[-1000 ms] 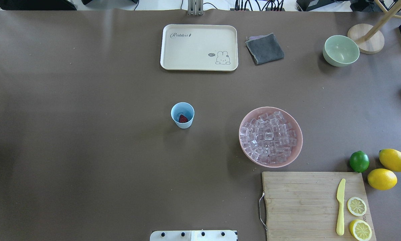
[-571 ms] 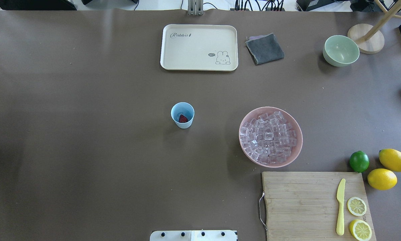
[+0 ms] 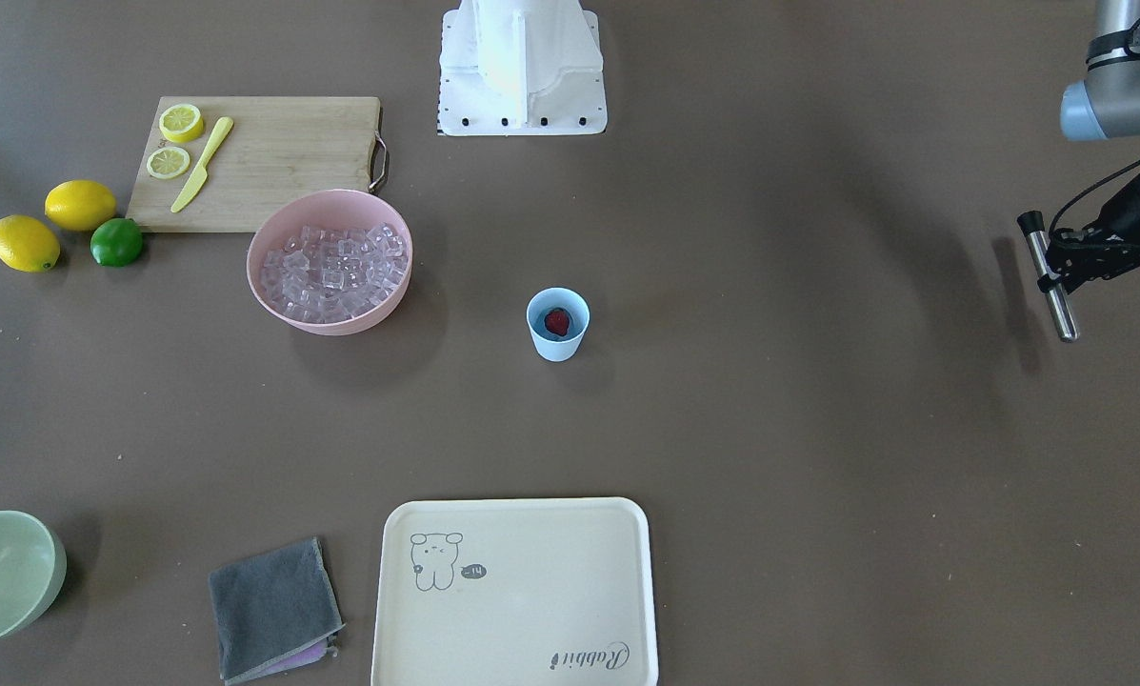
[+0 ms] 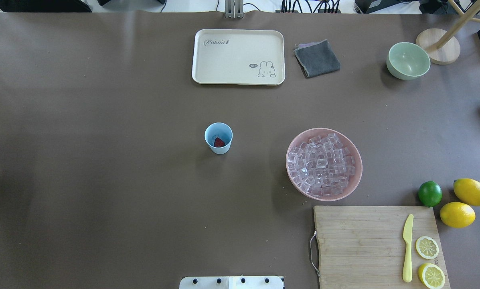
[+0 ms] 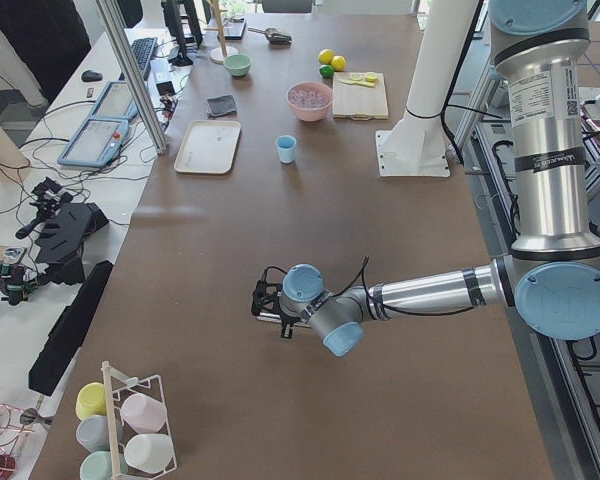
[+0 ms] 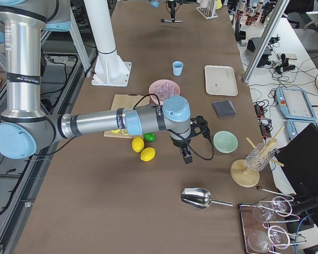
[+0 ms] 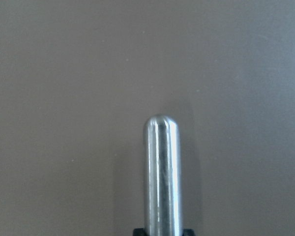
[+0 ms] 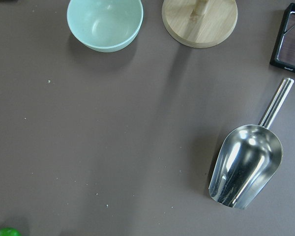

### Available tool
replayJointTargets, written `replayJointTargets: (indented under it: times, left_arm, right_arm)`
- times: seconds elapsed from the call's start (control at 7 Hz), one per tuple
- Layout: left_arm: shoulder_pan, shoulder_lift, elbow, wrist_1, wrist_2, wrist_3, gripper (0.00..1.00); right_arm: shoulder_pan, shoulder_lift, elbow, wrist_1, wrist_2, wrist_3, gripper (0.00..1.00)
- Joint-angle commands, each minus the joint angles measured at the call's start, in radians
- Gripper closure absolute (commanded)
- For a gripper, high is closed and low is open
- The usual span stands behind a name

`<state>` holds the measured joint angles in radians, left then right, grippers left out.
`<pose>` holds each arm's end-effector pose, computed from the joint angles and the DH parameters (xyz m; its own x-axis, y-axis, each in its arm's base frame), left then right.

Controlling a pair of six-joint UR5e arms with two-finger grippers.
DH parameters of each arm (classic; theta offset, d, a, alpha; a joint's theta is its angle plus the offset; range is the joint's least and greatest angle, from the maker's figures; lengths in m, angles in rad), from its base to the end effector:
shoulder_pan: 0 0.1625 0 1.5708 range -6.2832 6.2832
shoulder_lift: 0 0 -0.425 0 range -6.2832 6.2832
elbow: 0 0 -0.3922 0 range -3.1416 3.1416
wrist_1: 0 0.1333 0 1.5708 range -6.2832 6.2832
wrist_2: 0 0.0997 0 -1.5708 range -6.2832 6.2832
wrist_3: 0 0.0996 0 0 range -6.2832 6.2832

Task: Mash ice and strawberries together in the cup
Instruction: 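Grasp the metal pestle upright with the left gripper, then carry the metal pestle with the left gripper and lower it into the cup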

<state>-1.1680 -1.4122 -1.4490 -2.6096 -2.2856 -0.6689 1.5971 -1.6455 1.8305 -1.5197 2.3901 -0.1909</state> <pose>0.1075 -0.4258 0.6767 0.5829 0.1435 -0.7998 0.0980 0.9647 0.2445 0.0728 -0.4649 0.5570 0.6794 -0.3345 0.6531 0.1053 0.9253 0.3645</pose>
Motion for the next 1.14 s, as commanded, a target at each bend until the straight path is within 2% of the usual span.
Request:
replayJointTargets:
  times: [0.0,0.14,0.29,0.43,0.57,0.86,1.0]
  left_arm:
    - [-0.067,-0.074,-0.088,-0.004,-0.003,0.011,1.00]
    - [-0.067,-0.174,-0.097,0.000,0.005,-0.013,1.00]
    - [-0.062,-0.239,-0.123,0.003,0.002,-0.156,1.00]
    - [-0.052,-0.363,-0.129,0.002,0.008,-0.411,1.00]
    - [-0.003,-0.457,-0.128,0.002,0.044,-0.484,1.00]
    - [0.210,-0.580,-0.134,0.003,0.340,-0.383,1.00]
    - [0.319,-0.612,-0.174,0.037,0.505,-0.423,1.00]
  right_arm:
    - [0.003,0.000,0.003,-0.001,0.001,-0.007,0.01]
    - [0.001,0.001,0.001,-0.001,0.001,-0.007,0.01]
    - [0.000,0.003,0.001,-0.001,0.001,-0.007,0.01]
    - [0.000,0.009,0.001,-0.004,0.000,-0.007,0.01]
    - [0.000,0.012,-0.002,-0.005,0.000,-0.007,0.01]
    - [0.000,0.015,-0.007,-0.007,-0.002,-0.007,0.01]
    - [0.000,0.015,-0.007,-0.007,-0.003,-0.007,0.01]
